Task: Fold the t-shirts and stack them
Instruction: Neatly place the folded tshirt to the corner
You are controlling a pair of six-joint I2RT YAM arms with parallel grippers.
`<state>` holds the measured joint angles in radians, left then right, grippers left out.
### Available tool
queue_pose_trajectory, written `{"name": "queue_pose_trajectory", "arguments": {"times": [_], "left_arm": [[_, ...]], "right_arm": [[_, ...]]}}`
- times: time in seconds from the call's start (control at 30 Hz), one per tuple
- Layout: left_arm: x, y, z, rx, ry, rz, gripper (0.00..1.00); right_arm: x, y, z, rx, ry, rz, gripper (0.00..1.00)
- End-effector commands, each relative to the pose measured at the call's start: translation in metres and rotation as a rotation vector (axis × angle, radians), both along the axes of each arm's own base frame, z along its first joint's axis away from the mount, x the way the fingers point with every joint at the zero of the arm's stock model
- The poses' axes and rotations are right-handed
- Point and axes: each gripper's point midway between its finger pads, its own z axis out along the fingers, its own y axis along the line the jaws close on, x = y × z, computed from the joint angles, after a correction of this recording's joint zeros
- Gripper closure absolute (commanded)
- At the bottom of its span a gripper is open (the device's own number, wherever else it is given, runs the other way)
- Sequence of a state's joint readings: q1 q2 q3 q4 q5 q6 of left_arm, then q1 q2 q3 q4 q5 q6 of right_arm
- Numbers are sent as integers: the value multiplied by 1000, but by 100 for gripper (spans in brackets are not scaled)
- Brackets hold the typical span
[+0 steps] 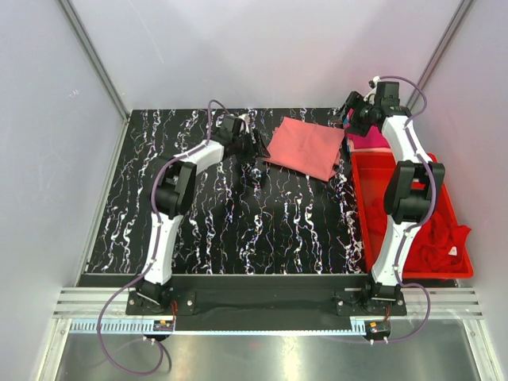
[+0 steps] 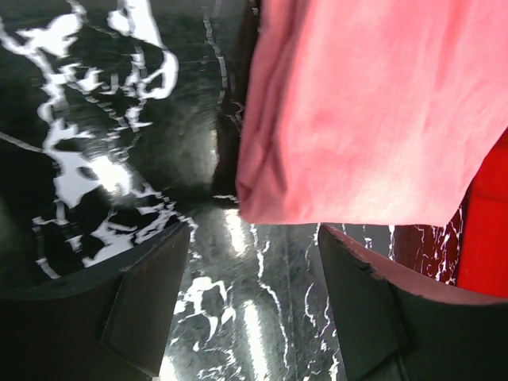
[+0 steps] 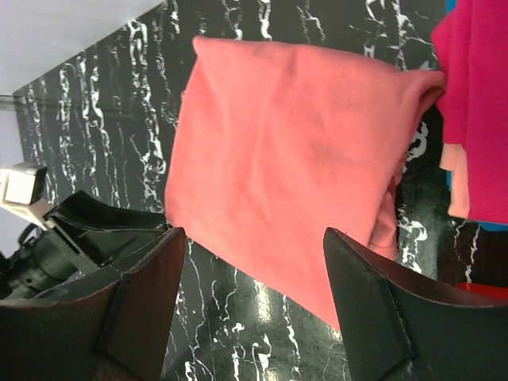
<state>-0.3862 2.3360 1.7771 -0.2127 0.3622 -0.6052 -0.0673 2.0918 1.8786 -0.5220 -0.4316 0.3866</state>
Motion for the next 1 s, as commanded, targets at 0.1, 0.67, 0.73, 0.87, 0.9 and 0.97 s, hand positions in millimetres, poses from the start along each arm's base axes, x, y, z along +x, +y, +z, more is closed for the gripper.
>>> {"name": "queue_pose_trajectory", "arguments": {"times": [0.1, 0.67, 0.73, 0.87, 0.9, 0.97], "left_arm": [[-1, -9, -32, 13, 60, -2, 30], [-18, 101, -15, 156, 105, 128, 100], [-17, 113, -15, 160, 114, 138, 100], [-14, 130, -17, 172, 120, 149, 100], [-12, 132, -16, 165, 115, 151, 100], [-13, 130, -18, 156, 123, 138, 100]], "right_arm": [[-10, 8, 24, 21, -65, 37, 24], [-19, 74, -44, 38, 63, -45, 11], [-7, 78, -48, 74, 37, -76, 8], [11, 81, -63, 91, 50, -113, 5], [11, 84, -69, 93, 67, -113, 3], [12, 92, -82, 90, 73, -106, 3]]}}
